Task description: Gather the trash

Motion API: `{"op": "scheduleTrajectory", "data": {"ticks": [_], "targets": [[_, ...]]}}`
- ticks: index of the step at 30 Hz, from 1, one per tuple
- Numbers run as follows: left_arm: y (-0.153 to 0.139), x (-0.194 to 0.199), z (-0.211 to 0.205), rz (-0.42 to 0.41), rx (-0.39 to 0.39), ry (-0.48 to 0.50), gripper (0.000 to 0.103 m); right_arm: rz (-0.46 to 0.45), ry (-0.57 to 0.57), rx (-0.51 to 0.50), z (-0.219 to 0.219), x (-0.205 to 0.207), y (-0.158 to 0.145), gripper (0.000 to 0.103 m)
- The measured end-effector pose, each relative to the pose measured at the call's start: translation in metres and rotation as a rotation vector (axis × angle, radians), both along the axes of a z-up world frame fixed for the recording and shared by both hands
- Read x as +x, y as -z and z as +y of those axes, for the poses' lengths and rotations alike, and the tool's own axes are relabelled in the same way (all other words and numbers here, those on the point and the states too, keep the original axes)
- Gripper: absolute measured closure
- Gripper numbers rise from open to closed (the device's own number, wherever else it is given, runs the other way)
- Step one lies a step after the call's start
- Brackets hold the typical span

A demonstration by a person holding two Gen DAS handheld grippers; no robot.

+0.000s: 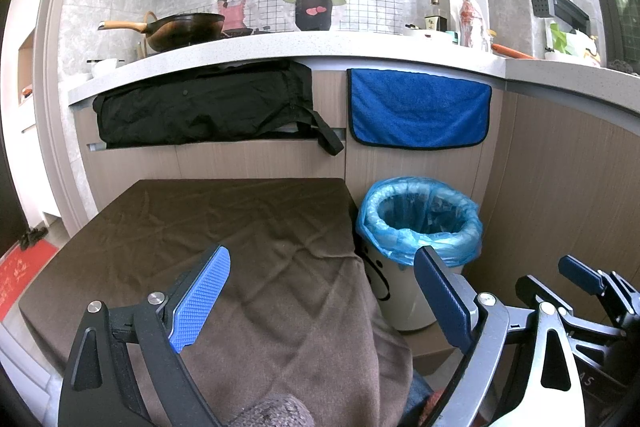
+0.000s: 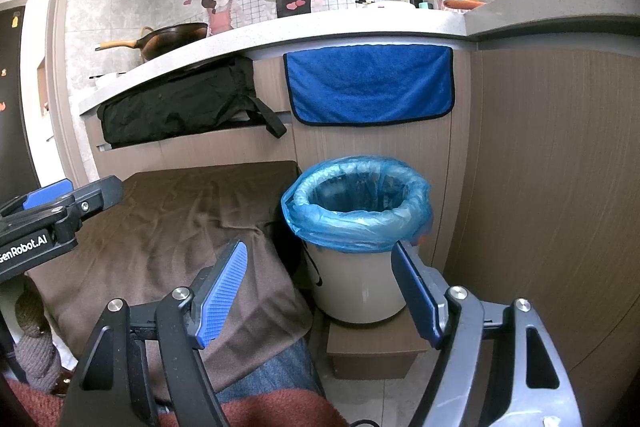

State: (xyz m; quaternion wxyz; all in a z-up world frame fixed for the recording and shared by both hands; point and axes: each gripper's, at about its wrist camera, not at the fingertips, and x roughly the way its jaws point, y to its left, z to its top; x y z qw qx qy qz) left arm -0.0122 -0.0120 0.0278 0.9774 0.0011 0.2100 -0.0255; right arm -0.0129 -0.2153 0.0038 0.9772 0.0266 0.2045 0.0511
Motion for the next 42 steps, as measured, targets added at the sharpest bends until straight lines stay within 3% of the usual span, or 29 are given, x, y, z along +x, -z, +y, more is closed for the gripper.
{"op": "scheduleTrajectory", "data": {"ticks": [42], "targets": [[0.0003, 0.0026, -0.0071, 0.036, -0.001, -0.010, 0.010, -0.007, 0.019, -0.005, -0.0030, -0.0026, 0.0015, 0.031]]}}
